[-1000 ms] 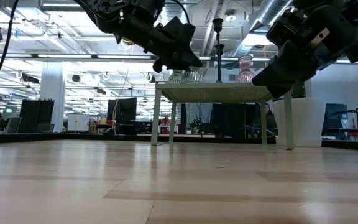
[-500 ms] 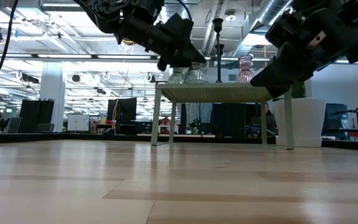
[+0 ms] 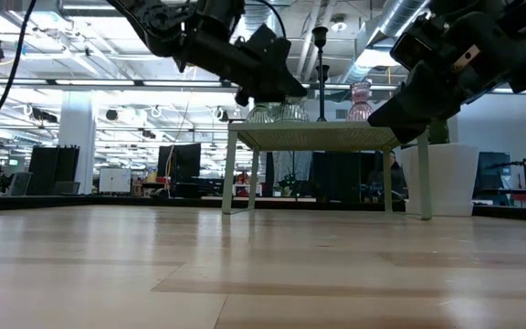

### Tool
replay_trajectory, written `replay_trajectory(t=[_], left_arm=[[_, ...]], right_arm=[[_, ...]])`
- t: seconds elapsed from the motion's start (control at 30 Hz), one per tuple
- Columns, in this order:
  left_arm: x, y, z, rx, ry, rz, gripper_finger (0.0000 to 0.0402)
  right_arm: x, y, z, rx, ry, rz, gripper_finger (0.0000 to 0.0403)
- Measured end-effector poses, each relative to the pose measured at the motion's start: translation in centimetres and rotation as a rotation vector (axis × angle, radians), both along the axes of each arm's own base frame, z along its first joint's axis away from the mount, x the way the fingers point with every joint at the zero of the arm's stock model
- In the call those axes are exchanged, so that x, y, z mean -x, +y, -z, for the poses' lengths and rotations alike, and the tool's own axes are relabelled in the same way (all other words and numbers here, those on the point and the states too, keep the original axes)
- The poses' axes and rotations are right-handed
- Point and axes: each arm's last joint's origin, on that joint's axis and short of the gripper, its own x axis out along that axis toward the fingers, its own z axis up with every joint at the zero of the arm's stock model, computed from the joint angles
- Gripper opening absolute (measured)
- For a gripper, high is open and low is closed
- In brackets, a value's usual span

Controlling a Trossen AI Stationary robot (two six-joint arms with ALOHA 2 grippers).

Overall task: Pick & Place candle stick holders
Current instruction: Put the green glass candle holder on the shelf

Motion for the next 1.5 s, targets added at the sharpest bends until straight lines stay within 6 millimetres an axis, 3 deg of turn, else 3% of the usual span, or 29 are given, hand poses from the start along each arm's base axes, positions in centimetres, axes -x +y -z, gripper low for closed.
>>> replay_trajectory(t=[0.2,0.73,1.23,1.5], left_arm=[[-1.05,0.26,1.24,-0.004,0.003,0.0,0.0184],[-0.8,-0.12,0.69,-0.015,-0.015,0.059,0.0185],[-0.75,0.04,0.61,-0.043,-0.013,0.033,0.0255],[-0.74,0.05,0.53,-0.046,-0.021,0.03,0.0259]], right_arm=[[0.02,0.04,0.04,0.0,0.005,-0.003,0.0],[0.04,0.03,0.07,0.0,0.008,-0.003,0.0],[0.04,0.03,0.07,0.0,0.008,-0.003,0.0],[0.04,0.03,0.07,0.0,0.008,-0.003,0.0]])
